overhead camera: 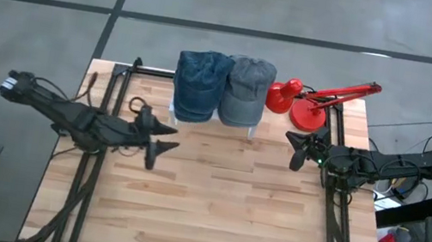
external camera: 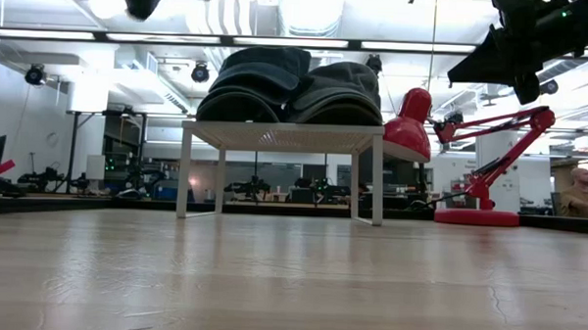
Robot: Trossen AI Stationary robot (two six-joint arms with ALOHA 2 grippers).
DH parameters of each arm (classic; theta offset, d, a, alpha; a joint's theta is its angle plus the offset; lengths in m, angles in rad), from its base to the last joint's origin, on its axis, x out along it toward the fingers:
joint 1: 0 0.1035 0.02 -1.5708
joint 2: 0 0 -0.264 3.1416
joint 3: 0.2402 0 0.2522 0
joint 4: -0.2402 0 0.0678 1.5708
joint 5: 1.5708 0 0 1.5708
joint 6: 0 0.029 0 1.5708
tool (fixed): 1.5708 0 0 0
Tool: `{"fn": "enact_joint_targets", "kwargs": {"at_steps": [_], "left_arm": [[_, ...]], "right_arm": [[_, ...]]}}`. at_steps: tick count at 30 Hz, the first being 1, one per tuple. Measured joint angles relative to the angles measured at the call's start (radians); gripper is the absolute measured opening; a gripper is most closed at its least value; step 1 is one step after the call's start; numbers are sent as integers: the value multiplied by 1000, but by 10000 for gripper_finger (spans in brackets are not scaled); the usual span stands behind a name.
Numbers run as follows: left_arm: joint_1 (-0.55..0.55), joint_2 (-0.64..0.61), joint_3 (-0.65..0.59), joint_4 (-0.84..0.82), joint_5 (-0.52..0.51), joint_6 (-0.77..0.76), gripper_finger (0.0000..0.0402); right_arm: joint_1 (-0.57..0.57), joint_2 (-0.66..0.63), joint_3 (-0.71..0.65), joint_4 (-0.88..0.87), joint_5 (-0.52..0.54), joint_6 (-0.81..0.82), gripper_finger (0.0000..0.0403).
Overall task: Stack small to large cups/mugs on shelf
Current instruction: Return to Home Position
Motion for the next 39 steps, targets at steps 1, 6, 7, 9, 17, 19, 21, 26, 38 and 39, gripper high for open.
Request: {"fn": "enact_joint_targets", "kwargs": {"at_steps": [1, 6, 7, 9, 17, 19, 21, 26, 38, 39], "left_arm": [[1, -36, -38, 3, 0, 0, 216], [1, -214, -197, 19, 1, -1, 216], [1, -247, -222, 27, 1, 2, 216], [1, -310, -270, 37, 1, 11, 216], [1, -511, -433, 86, 12, 55, 216], [1, -547, -467, 103, 29, 77, 216], [1, -581, -500, 115, 39, 99, 216], [2, -651, -563, 124, 43, 107, 216], [2, -687, -686, 106, 44, -124, 216], [1, -688, -690, 103, 48, -105, 216]], "right_arm": [[0, 0, 0, 0, 0, -2, 29], [0, 0, 0, 0, 0, -14, 29], [0, 0, 0, 0, 0, -18, 29], [0, -1, 0, 1, 0, -26, 29], [0, -11, 0, 8, 0, -29, 29], [0, -23, 0, 9, 0, -33, 29], [0, -34, 0, 9, -1, -55, 29], [0, -42, 0, 8, -2, -57, 29], [0, -40, 0, 27, -10, -112, 29], [0, -53, 0, 26, -10, -113, 29]]}}
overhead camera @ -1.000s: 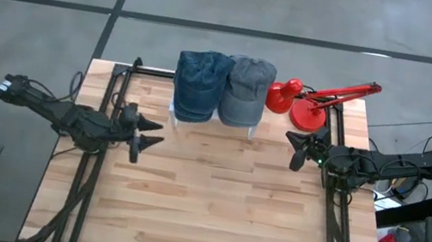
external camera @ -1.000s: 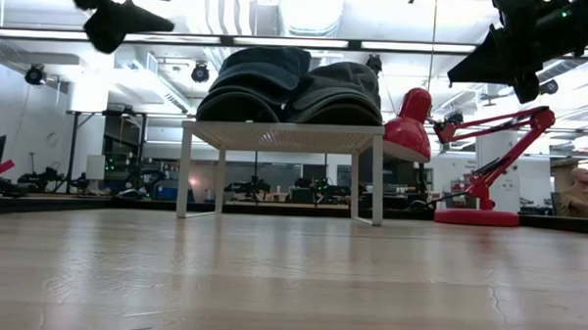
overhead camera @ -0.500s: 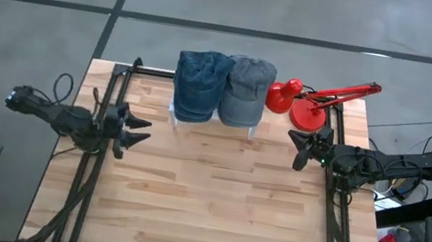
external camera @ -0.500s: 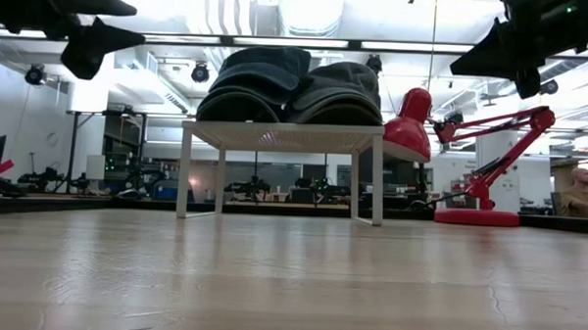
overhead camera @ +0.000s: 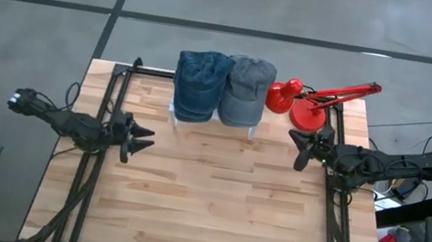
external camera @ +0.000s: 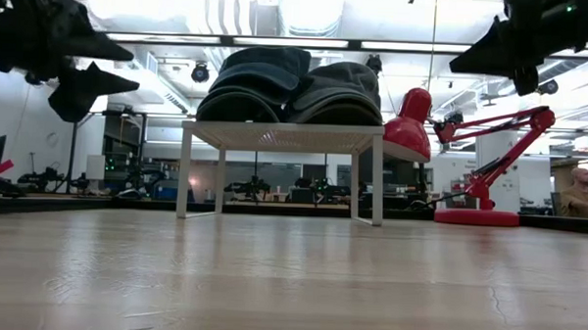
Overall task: Stack small to large cups/mugs on shelf
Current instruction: Return to Home Position
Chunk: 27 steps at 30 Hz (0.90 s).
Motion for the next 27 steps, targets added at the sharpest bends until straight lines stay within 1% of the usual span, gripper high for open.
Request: {"fn": "enact_joint_targets", "kwargs": {"at_steps": [2, 4, 7, 9, 13, 17, 21, 27], "left_arm": [[0, -4, -8, 8, 26, 69, 216], [0, -19, -14, 30, 66, 127, 216], [0, -59, -28, 75, 178, 214, 216], [0, -94, -41, 74, 241, 247, 216], [0, -162, -81, 74, 250, 277, 216], [0, -220, -112, 94, 258, 304, 216], [0, -220, -118, 115, 274, 373, 216], [0, -220, -122, 120, 280, 367, 216]], "right_arm": [[0, -35, 0, 1, -7, -14, 29], [0, -80, 0, -1, -43, -41, 29], [0, -157, -3, -6, -113, -96, 29], [0, -206, -13, -7, -150, -126, 29], [0, -285, -54, -34, -163, -125, 29], [0, -351, -115, -22, -163, -111, 29], [0, -398, -174, -22, -164, -66, 29], [0, -441, -255, -20, -166, -16, 29]]}}
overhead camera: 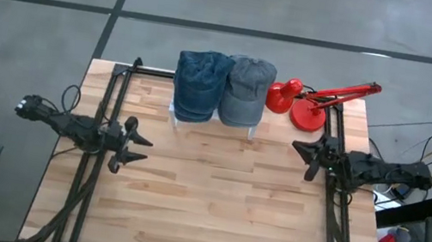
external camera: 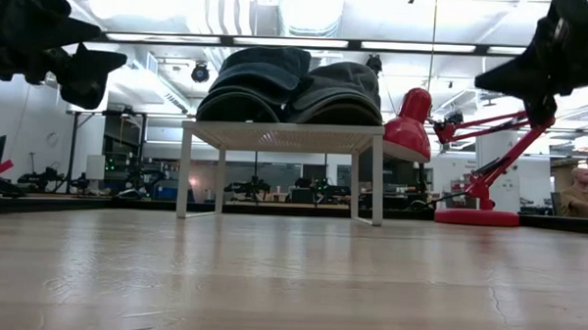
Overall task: Stack small to large cups/mugs on shelf
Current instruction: Return to Home Position
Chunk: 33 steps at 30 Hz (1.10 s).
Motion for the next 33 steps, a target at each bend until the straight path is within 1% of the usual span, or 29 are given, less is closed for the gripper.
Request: {"fn": "enact_joint_targets", "kwargs": {"at_steps": [7, 14, 16, 21, 23, 33], "left_arm": [[0, 0, 0, 1, 0, 2, 216], [0, 0, -1, 1, 0, -42, 216], [0, 0, -1, 0, 0, -42, 216], [0, 1, -1, 0, 0, -43, 216], [0, 1, -2, -1, 0, -44, 216], [0, 1, -2, -3, 0, -44, 216]], "right_arm": [[0, -26, -64, -1, -5, -4, 29], [0, -57, -83, 1, -44, -89, 29], [0, -57, -83, 3, -71, -118, 29], [0, -57, -80, 0, -189, -164, 29], [0, -55, -80, 0, -202, -173, 29], [0, -55, -80, -1, -199, -83, 29]]}}
